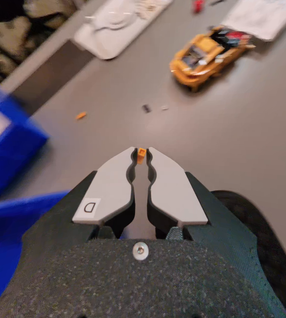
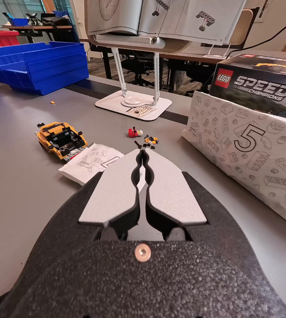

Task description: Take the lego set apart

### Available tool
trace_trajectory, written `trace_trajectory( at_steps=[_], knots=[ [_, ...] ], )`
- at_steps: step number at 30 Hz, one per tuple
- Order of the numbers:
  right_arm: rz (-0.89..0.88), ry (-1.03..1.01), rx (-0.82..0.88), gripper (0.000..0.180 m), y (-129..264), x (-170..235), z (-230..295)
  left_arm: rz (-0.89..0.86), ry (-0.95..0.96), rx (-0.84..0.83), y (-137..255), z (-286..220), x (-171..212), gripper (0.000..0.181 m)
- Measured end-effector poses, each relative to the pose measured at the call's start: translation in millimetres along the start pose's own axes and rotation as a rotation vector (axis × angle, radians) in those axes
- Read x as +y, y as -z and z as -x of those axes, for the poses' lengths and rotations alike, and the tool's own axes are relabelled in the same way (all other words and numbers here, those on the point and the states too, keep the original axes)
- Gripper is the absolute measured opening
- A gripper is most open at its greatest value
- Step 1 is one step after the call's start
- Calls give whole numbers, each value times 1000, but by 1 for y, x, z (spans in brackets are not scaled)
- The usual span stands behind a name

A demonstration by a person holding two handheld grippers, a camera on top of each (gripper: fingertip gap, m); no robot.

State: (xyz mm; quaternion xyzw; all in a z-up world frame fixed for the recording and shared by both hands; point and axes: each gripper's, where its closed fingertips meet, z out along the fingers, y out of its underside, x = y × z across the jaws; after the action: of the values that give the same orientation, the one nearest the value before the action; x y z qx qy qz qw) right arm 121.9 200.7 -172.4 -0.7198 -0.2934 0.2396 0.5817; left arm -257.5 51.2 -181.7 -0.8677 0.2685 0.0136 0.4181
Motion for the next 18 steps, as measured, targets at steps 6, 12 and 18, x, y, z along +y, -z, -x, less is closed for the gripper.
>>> trace_trajectory(
  at_steps=[6, 12, 18],
  knots=[
    [5, 1, 2, 0, -1, 1, 0, 51, 219, -279, 34, 85, 56, 12],
    [9, -4, 6, 0, -1, 3, -1, 13, 287, -309, 32, 90, 57, 41],
    [12, -5, 2, 0, -2, 4, -1, -159, 186, -124, 23, 29, -12, 26]
  ],
)
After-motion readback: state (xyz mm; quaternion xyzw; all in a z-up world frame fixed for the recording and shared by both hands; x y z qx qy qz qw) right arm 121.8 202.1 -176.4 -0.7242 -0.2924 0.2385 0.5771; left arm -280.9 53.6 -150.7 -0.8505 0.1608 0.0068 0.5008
